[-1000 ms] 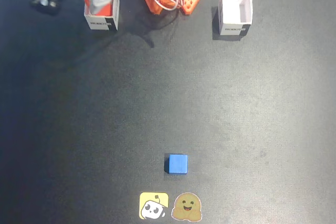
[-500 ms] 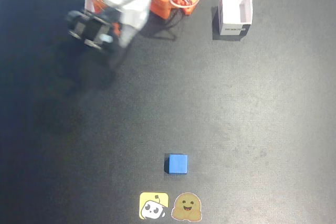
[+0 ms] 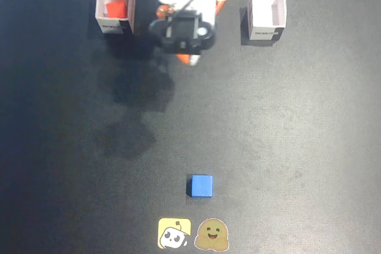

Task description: Put the red cube in the right box and the blue cube in the left box.

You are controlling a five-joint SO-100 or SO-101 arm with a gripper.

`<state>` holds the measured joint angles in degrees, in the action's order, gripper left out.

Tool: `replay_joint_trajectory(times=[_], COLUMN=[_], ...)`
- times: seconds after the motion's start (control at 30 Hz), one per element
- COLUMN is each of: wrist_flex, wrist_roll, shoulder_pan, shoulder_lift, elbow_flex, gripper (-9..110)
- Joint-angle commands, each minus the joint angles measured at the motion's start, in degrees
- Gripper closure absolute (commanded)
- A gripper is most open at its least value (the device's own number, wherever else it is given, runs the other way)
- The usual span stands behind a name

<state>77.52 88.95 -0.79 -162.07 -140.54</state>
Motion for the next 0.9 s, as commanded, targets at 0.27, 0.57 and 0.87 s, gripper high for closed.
replay_joint_trajectory(times=[0.27, 0.57, 0.87], wrist_flex=[-4.6, -12.6, -18.0], wrist_roll=[0.4, 2.8, 4.2], shoulder_pan=[-7.9, -7.3, -6.2], shoulder_lift=[1.8, 17.9, 39.7], elbow_flex=[-1.4, 4.4, 17.5], gripper=[101, 101, 101])
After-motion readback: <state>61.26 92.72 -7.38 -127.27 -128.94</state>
